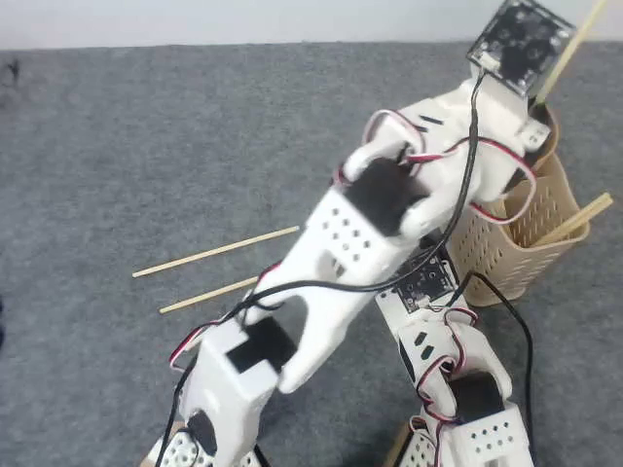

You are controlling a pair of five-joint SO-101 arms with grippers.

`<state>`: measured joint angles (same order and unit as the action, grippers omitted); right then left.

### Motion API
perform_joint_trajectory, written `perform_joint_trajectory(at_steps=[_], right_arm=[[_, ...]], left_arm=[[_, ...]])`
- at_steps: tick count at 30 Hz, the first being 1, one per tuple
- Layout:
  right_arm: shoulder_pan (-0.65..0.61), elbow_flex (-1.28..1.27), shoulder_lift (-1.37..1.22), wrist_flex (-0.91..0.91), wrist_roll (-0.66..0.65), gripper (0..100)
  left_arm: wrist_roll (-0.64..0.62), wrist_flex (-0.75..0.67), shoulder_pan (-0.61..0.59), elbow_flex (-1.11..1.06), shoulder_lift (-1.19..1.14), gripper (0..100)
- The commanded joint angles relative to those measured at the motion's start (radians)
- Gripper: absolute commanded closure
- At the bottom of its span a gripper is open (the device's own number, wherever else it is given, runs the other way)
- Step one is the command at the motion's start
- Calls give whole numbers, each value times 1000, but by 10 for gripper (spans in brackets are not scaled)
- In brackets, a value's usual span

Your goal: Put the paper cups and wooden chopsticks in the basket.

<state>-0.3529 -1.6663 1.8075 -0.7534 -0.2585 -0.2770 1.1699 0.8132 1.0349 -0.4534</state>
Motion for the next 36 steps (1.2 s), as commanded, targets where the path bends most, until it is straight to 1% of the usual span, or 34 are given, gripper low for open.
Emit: perform_joint_trajectory(at_steps=[1,7,13,15,17,20,21,22,28,32,34,36], right_arm=[[2,-15,8,21,-12,790],[2,-15,8,21,-12,790],[-1,-15,8,19,-12,790],[-1,-15,8,19,-12,790],[1,-15,8,19,-12,790],[1,-15,8,19,-12,790],[1,-15,8,19,-12,790],[1,-15,8,21,-12,790],[2,-15,8,21,-12,790],[2,-15,8,21,-12,790],[2,-15,8,21,-12,790],[2,-15,8,21,-12,790]], left_arm=[[-242,-84,18,13,-55,988],[-245,-89,86,10,-120,988],[-245,-84,86,10,-146,978],[-245,-81,86,12,-137,934],[-245,-51,86,31,-127,855],[-245,61,91,73,-118,691],[-247,89,92,87,-117,650],[-252,112,91,102,-117,632],[-245,189,49,177,-109,686],[-230,273,-61,285,-110,769],[-160,336,-138,344,-109,815],[-34,439,-219,417,-110,852]])
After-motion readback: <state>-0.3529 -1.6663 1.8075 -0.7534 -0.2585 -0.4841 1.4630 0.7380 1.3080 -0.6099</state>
